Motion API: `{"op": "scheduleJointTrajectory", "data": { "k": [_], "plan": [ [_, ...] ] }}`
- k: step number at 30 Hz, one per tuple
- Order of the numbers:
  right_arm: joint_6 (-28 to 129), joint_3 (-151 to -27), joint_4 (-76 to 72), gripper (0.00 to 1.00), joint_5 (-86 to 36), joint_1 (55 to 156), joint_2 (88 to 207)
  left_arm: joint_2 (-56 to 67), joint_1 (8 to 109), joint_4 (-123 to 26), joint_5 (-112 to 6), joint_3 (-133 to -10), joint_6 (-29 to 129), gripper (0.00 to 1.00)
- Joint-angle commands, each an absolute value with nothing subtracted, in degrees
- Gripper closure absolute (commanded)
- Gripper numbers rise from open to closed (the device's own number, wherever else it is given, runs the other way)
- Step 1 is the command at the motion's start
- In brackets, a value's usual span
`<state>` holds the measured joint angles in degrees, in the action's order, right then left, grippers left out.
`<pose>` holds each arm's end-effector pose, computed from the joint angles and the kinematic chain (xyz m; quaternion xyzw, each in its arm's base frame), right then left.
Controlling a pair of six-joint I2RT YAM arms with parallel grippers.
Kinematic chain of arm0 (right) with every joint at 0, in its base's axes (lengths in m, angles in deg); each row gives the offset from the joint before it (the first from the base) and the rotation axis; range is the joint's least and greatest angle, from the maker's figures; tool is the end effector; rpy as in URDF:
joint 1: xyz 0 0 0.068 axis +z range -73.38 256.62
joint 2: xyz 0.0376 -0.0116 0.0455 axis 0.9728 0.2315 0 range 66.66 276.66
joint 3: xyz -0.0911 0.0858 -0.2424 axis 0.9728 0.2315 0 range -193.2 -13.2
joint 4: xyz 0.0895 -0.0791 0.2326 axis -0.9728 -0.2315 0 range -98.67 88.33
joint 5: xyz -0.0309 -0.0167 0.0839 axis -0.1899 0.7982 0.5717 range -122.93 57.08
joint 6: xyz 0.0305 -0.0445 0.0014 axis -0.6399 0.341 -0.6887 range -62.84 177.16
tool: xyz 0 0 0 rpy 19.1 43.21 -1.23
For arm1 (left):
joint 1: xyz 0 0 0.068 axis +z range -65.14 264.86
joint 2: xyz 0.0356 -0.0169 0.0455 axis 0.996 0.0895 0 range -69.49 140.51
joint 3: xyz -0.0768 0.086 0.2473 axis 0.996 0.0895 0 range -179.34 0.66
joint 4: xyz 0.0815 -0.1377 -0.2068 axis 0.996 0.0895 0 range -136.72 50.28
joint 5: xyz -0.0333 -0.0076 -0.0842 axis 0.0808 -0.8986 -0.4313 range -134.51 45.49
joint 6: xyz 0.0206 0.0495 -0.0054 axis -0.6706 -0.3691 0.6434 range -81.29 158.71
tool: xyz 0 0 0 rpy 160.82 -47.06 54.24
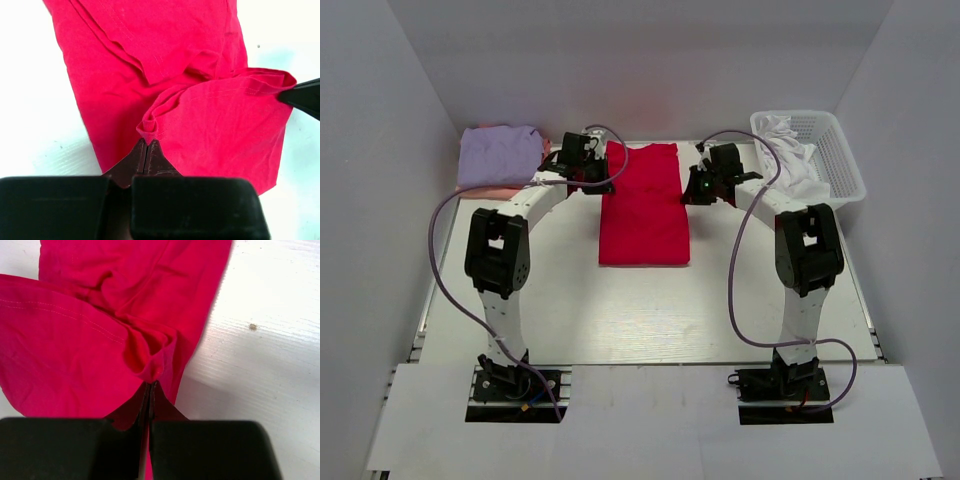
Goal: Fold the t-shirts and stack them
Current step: Fold the folded rectangular tshirt in 1/3 of the way
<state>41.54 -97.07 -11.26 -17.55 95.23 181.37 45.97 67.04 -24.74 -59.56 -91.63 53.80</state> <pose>0.4272 0.1538 0.2089 -0.0796 0.8979 0.2383 0.3614 0.4340 -0.1491 0.2339 0.0718 0.9150 -0.2233 0.3284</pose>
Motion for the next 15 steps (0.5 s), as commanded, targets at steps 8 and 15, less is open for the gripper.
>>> {"op": "scheduleJointTrajectory", "data": {
  "k": [8, 15],
  "plan": [
    [42.1, -102.0, -11.4, 1.00, -19.6, 94.8, 184.7, 47.8, 67.7, -24.6, -54.4, -92.5, 53.7, 1.00],
    [42.0, -105.6, -13.3, 1.00, -20.6, 94.3, 188.7, 50.5, 67.7, -26.0, -52.4, -92.7, 54.3, 1.00]
  ]
}}
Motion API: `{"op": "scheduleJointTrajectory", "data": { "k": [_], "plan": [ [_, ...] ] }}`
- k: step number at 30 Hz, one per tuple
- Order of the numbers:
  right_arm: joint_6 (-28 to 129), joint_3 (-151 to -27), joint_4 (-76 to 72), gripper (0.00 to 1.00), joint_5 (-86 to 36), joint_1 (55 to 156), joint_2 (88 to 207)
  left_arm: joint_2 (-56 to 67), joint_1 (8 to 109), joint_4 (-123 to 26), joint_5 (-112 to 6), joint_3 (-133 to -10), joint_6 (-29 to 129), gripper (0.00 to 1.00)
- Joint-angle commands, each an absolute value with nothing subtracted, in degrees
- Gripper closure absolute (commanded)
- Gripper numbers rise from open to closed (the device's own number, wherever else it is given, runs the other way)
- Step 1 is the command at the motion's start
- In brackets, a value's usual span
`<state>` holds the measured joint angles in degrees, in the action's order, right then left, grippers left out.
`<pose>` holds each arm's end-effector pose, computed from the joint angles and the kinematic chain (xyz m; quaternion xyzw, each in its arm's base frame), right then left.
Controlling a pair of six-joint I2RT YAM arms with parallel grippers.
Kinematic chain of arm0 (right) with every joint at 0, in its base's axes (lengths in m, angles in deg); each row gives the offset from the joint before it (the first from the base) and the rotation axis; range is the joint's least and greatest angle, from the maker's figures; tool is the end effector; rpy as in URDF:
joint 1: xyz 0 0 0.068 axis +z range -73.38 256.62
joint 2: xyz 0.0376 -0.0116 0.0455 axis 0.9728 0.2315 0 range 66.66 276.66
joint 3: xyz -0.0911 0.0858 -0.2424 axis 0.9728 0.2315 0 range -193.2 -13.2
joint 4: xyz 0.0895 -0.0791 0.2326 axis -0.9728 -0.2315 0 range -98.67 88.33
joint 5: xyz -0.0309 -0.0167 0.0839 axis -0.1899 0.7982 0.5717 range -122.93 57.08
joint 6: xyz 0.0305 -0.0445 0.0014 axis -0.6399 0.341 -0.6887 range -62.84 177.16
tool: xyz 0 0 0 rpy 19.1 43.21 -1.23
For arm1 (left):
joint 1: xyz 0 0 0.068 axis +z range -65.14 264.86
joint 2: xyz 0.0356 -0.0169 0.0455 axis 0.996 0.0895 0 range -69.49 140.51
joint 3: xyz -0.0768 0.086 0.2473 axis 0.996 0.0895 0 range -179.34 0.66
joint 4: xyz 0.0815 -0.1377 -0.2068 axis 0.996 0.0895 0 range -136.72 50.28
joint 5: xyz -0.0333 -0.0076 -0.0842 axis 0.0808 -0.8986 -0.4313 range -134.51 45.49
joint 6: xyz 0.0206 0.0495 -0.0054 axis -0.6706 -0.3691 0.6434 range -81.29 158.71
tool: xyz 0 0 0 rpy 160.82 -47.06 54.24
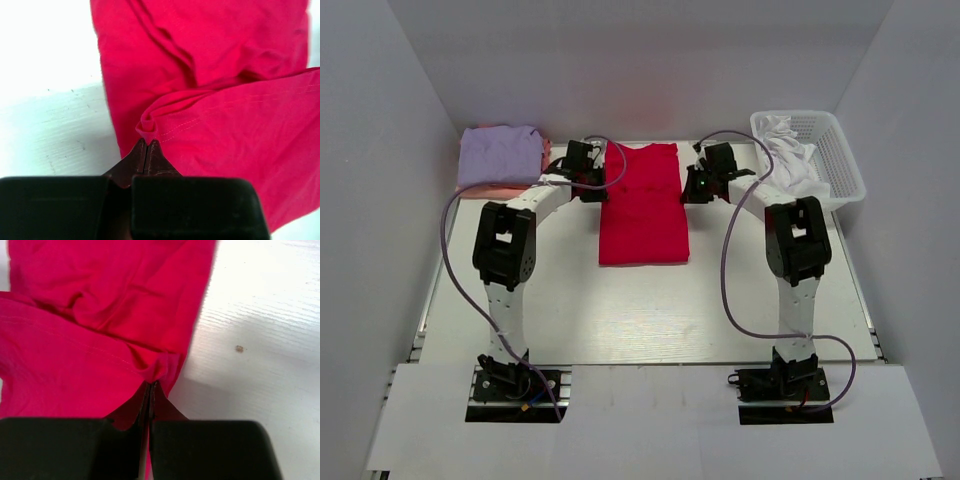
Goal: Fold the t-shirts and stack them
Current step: Fold the folded rectangular tshirt in 1/3 of the way, then grab one side of the 2/3 rectangular tshirt with both arms
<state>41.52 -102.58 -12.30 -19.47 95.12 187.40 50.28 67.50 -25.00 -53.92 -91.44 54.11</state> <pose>0.4489 0.1590 0.1914 -0.0703 0.9057 0.2209 0.3549 0.4440 -0.1447 0.1993 0.0445 0.9341 -0.1714 0.3101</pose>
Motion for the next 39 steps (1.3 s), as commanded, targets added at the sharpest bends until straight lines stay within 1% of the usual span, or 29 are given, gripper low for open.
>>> {"op": "scheduleJointTrajectory", "data": {
  "k": [1, 4, 6, 7, 8, 9, 10, 11, 13, 14, 15, 16, 17, 18, 20, 21, 22, 23, 25, 26, 27, 29, 30, 33, 39],
  "plan": [
    [41.8, -105.9, -13.6, 1.00, -20.7, 94.4, 189.3, 51.4, 67.7, -25.3, -51.7, -93.6, 54.8, 1.00],
    [41.2, -106.0, -13.9, 1.00, -21.1, 94.1, 190.4, 52.2, 67.7, -24.6, -50.2, -94.2, 56.1, 1.00],
    [41.1, -106.2, -13.9, 1.00, -21.0, 94.1, 191.2, 52.7, 67.7, -24.6, -50.2, -94.2, 56.1, 0.88],
    [40.9, -106.2, -14.0, 0.97, -20.8, 94.0, 191.2, 52.7, 67.7, -24.6, -50.2, -94.2, 56.6, 0.79],
    [41.2, -106.4, -14.1, 0.84, -20.8, 93.9, 191.4, 52.7, 67.7, -24.6, -49.7, -94.2, 56.6, 0.70],
    [41.0, -106.7, -14.2, 0.76, -20.8, 93.9, 191.2, 52.7, 67.7, -24.6, -48.9, -94.2, 56.6, 0.65],
    [41.4, -106.9, -14.2, 0.69, -20.9, 93.8, 191.3, 52.7, 67.7, -24.6, -48.9, -94.2, 56.6, 0.61],
    [41.8, -107.3, -14.6, 0.59, -20.7, 93.7, 191.0, 52.7, 67.7, -24.6, -48.9, -94.8, 56.6, 0.53],
    [42.2, -108.1, -15.0, 0.47, -20.8, 93.7, 191.0, 52.7, 67.7, -23.3, -48.1, -95.6, 56.6, 0.43],
    [42.5, -109.1, -16.3, 0.37, -20.9, 93.8, 191.0, 52.7, 67.7, -22.6, -47.6, -96.2, 56.6, 0.30],
    [43.0, -109.6, -16.9, 0.29, -20.9, 93.8, 190.8, 52.7, 67.7, -21.8, -47.1, -96.9, 56.6, 0.22],
    [42.7, -110.7, -17.9, 0.26, -20.9, 93.7, 190.5, 51.9, 67.7, -21.0, -47.1, -97.5, 56.6, 0.15],
    [43.0, -110.8, -18.3, 0.20, -20.5, 93.8, 190.0, 51.3, 67.7, -19.7, -46.5, -98.1, 56.6, 0.04],
    [43.1, -110.6, -18.7, 0.10, -20.5, 93.7, 188.7, 50.4, 67.7, -19.7, -46.5, -97.4, 56.6, 0.00],
    [43.2, -108.0, -18.0, 0.10, -19.9, 93.6, 184.6, 46.4, 67.7, -19.7, -46.5, -95.4, 56.6, 0.00],
    [42.8, -107.0, -16.8, 0.10, -19.8, 93.7, 183.6, 44.6, 67.7, -19.7, -46.5, -92.2, 56.6, 0.00],
    [42.4, -104.2, -16.4, 0.10, -19.7, 93.7, 182.2, 42.8, 67.7, -20.8, -47.1, -90.2, 56.6, 0.00],
    [41.7, -101.0, -15.8, 0.10, -20.1, 93.8, 177.9, 38.8, 67.7, -21.9, -47.1, -88.0, 57.2, 0.00],
    [41.2, -95.0, -13.0, 0.10, -19.2, 93.7, 175.2, 34.9, 67.0, -23.3, -48.4, -81.1, 57.7, 0.00],
    [39.6, -88.9, -12.5, 0.10, -18.5, 93.7, 171.5, 33.2, 66.5, -24.0, -51.3, -78.9, 58.4, 0.00],
    [39.1, -86.8, -11.0, 0.10, -16.5, 93.8, 170.6, 30.4, 66.5, -25.3, -53.4, -74.5, 58.9, 0.00],
    [37.6, -83.3, -8.6, 0.10, -15.9, 93.9, 166.8, 27.8, 66.5, -26.8, -55.5, -69.9, 60.8, 0.00],
    [37.0, -78.1, -8.1, 0.10, -15.4, 94.1, 166.2, 26.8, 66.5, -28.3, -56.3, -65.7, 61.4, 0.00],
    [35.2, -71.3, -4.4, 0.10, -13.0, 94.3, 164.1, 24.9, 66.0, -30.3, -56.9, -60.1, 62.4, 0.00],
    [34.7, -66.3, -2.3, 0.10, -9.8, 94.8, 165.0, 25.5, 64.1, -32.6, -59.0, -54.5, 63.1, 0.00]
  ]
}}
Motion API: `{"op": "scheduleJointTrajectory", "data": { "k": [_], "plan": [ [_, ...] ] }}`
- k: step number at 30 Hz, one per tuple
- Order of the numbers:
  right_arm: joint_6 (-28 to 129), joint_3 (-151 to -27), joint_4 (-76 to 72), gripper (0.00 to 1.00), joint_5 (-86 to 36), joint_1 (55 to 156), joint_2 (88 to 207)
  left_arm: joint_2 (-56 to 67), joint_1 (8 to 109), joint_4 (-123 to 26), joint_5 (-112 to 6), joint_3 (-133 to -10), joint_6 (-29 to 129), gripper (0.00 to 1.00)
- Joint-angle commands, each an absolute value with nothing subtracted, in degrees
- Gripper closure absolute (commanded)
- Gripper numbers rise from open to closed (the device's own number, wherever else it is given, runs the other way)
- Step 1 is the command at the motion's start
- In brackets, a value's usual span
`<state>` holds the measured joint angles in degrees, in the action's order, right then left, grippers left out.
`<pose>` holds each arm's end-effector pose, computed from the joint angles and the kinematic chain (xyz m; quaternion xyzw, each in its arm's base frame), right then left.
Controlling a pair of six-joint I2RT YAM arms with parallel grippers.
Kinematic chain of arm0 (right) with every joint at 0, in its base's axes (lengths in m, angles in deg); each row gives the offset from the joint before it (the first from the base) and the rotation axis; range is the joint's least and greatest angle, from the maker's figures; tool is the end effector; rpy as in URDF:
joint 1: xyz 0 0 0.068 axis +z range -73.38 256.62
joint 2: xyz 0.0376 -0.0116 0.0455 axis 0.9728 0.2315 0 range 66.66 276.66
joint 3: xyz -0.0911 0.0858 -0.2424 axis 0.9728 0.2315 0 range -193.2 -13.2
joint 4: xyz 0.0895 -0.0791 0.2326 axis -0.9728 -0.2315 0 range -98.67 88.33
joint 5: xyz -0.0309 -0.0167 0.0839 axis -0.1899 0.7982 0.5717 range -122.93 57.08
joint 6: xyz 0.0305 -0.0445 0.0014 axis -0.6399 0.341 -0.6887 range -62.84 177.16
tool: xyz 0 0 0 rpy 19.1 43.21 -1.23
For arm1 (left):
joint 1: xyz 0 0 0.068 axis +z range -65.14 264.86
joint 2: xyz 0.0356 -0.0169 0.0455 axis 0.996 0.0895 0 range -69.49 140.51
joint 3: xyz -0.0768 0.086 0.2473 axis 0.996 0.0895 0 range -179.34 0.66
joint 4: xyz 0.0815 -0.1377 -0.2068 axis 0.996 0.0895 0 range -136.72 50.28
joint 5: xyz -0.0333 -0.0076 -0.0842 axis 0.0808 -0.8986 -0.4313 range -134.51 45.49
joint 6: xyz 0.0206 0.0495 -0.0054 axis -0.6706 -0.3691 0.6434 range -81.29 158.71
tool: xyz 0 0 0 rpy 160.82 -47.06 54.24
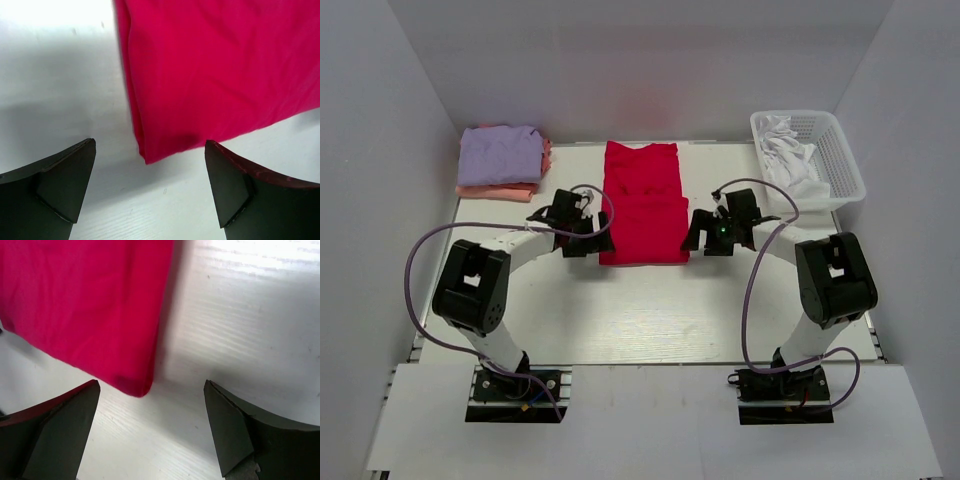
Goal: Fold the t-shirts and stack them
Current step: Grab one side of the 2/3 rectangular tshirt with both arms
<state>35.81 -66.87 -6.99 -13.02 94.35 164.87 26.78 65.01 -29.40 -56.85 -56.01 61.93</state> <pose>0.3237 0.1162 0.1635 -0.0301 0.9265 0.2660 0.2643 0.3127 -0.1208 0.1749 0.0026 0.9536 -0.1998 0.2254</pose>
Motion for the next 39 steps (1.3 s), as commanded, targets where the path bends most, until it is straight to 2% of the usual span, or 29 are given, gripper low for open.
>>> {"op": "scheduleJointTrajectory", "data": {
  "k": [1, 4, 7, 10, 11, 12, 15, 19, 24, 27, 28, 30, 31, 33, 34, 39],
  "plan": [
    [34.7, -66.4, -2.5, 0.10, -9.4, 94.9, 165.5, 26.2, 64.1, -33.1, -59.0, -54.5, 63.1, 0.00],
    [34.6, -66.7, -2.5, 0.10, -8.7, 95.0, 167.9, 27.6, 63.6, -34.2, -59.7, -54.0, 63.1, 0.02],
    [33.3, -66.5, 0.0, 0.10, -6.6, 95.4, 170.2, 29.6, 63.6, -34.9, -60.4, -53.4, 63.6, 0.13],
    [33.0, -65.7, 0.1, 0.11, -5.2, 95.7, 170.5, 31.4, 63.1, -35.5, -61.0, -53.4, 63.6, 0.31],
    [33.0, -65.3, 0.4, 0.11, -5.2, 95.7, 170.2, 32.5, 63.1, -35.5, -61.0, -53.4, 63.6, 0.42],
    [32.5, -64.9, 0.9, 0.13, -5.3, 95.8, 169.7, 32.6, 63.1, -34.5, -61.6, -53.4, 63.6, 0.45],
    [31.9, -62.6, 1.6, 0.15, -5.9, 95.9, 169.1, 33.2, 62.5, -34.5, -61.6, -53.1, 63.6, 0.50],
    [31.5, -61.2, 1.2, 0.16, -6.8, 95.8, 169.1, 32.0, 62.5, -34.5, -59.6, -51.1, 63.6, 0.50],
    [31.1, -60.0, 1.7, 0.27, -7.1, 95.9, 169.7, 31.4, 62.0, -34.5, -59.6, -49.6, 63.6, 0.57],
    [30.5, -59.8, 1.6, 0.28, -7.3, 96.0, 169.6, 31.9, 62.0, -33.2, -58.2, -50.2, 63.6, 0.56],
    [30.8, -59.8, 1.6, 0.28, -7.5, 95.9, 169.6, 31.9, 62.0, -32.7, -57.6, -50.2, 63.1, 0.45],
    [30.8, -59.3, 1.2, 0.30, -7.6, 95.9, 169.4, 31.3, 62.0, -31.4, -54.6, -50.2, 63.1, 0.40],
    [31.0, -59.2, 1.1, 0.30, -7.3, 95.9, 169.4, 30.6, 62.0, -30.7, -53.7, -50.2, 63.1, 0.33],
    [31.1, -58.6, 1.1, 0.34, -7.2, 95.9, 169.2, 29.8, 62.0, -29.6, -51.7, -50.8, 62.5, 0.28],
    [31.2, -57.9, 0.7, 0.34, -7.3, 95.9, 169.0, 29.3, 62.0, -28.8, -51.2, -50.8, 62.5, 0.22],
    [31.8, -55.8, 0.1, 0.41, -8.7, 95.8, 167.1, 25.5, 62.0, -27.5, -50.1, -50.0, 62.5, 0.21]
  ]
}}
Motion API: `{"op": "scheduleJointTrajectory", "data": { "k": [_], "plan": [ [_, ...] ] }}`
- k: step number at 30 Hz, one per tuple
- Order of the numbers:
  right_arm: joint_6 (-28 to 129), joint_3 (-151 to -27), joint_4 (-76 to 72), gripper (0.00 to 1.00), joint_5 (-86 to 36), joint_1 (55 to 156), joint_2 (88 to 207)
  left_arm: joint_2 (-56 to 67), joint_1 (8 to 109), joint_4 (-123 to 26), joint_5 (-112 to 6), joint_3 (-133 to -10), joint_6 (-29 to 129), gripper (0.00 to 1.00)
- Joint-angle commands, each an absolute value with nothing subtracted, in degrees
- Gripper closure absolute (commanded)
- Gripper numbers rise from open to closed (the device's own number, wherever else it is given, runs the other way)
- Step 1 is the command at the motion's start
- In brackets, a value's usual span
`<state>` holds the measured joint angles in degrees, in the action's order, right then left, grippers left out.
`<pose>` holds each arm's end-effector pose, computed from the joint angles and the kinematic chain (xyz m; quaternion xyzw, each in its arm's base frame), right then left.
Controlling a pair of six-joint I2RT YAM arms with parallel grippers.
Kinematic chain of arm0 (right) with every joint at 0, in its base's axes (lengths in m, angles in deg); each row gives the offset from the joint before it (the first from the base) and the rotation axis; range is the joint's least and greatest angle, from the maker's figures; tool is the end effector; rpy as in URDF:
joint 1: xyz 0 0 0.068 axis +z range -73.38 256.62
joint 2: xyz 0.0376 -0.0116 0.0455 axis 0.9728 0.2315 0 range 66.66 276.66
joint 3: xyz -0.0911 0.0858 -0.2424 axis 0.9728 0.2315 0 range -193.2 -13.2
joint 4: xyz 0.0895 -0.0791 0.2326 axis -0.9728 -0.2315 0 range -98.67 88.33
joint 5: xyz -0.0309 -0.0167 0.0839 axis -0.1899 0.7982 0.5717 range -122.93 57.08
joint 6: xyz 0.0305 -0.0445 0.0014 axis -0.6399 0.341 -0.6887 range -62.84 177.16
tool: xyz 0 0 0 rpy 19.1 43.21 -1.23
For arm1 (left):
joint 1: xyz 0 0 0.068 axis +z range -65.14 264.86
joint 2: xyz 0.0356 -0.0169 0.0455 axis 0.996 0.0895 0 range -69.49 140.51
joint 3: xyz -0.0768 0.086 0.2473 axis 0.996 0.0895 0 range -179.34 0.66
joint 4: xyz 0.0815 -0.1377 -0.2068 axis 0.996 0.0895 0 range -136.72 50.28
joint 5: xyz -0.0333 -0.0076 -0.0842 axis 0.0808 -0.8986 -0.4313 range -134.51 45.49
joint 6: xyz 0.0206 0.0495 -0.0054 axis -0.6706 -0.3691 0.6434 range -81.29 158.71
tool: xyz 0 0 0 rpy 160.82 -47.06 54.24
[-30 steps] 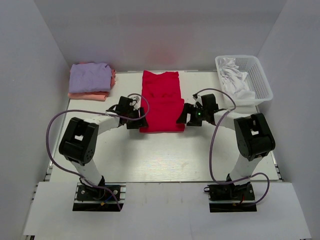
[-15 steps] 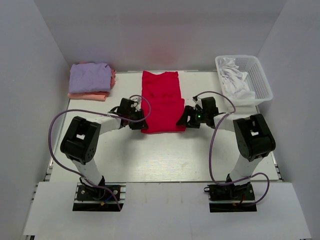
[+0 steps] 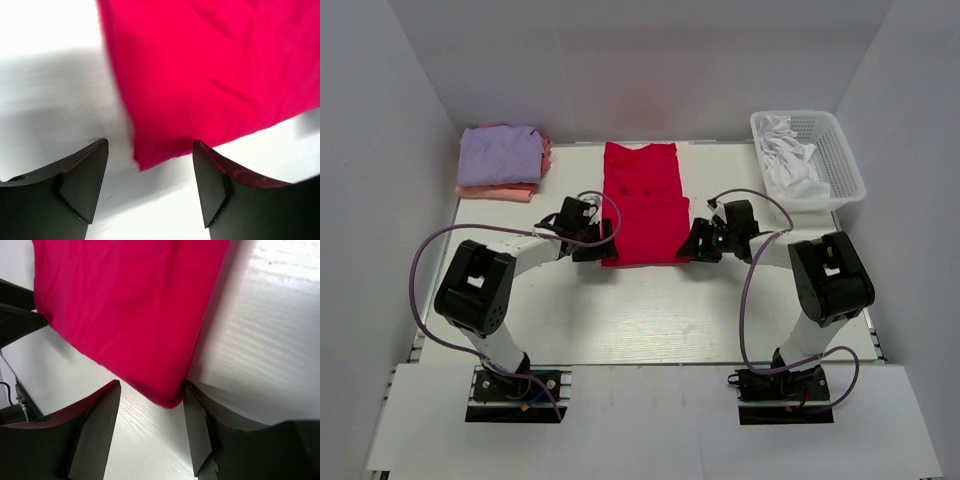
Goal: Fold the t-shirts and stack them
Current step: Grab one side of the 2/3 rectangular tshirt with both arms
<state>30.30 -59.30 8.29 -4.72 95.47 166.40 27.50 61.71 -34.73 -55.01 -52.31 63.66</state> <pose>0.3111 0.1240 0.1391 -0.0334 0.8962 0.3546 0.2645 0.3018 -0.1359 0.1581 0.0118 0.9526 -0.1986 0.2301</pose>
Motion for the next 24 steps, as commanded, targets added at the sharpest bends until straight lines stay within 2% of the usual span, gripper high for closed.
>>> {"op": "scheduleJointTrajectory", "data": {
  "k": [1, 6, 11, 17, 19, 21, 22, 24],
  "plan": [
    [31.8, -55.4, -0.1, 0.41, -8.8, 95.8, 167.0, 25.0, 62.0, -26.9, -50.1, -50.0, 62.5, 0.21],
    [31.9, -55.2, -0.2, 0.41, -8.4, 95.8, 166.7, 23.4, 62.0, -30.3, -53.4, -46.1, 63.1, 0.22],
    [31.8, -55.1, 0.8, 0.44, -7.9, 95.9, 166.9, 26.3, 62.0, -33.6, -57.1, -45.5, 63.1, 0.38],
    [31.4, -55.6, 1.3, 0.63, -6.7, 95.8, 167.3, 27.7, 61.5, -35.4, -59.1, -46.6, 63.7, 0.65],
    [31.3, -55.9, 1.5, 0.73, -6.9, 95.9, 167.1, 27.1, 61.5, -36.2, -59.6, -46.1, 63.7, 0.96],
    [31.4, -56.1, 1.3, 0.87, -6.8, 95.9, 166.7, 26.3, 61.0, -36.2, -59.6, -46.1, 63.7, 1.00],
    [31.7, -56.2, 1.2, 1.00, -6.7, 95.9, 165.9, 25.7, 61.0, -36.2, -59.1, -46.1, 63.7, 1.00],
    [31.8, -56.3, 1.1, 1.00, -6.9, 95.9, 164.3, 22.8, 61.0, -36.7, -59.1, -46.1, 63.7, 1.00]
  ]
}}
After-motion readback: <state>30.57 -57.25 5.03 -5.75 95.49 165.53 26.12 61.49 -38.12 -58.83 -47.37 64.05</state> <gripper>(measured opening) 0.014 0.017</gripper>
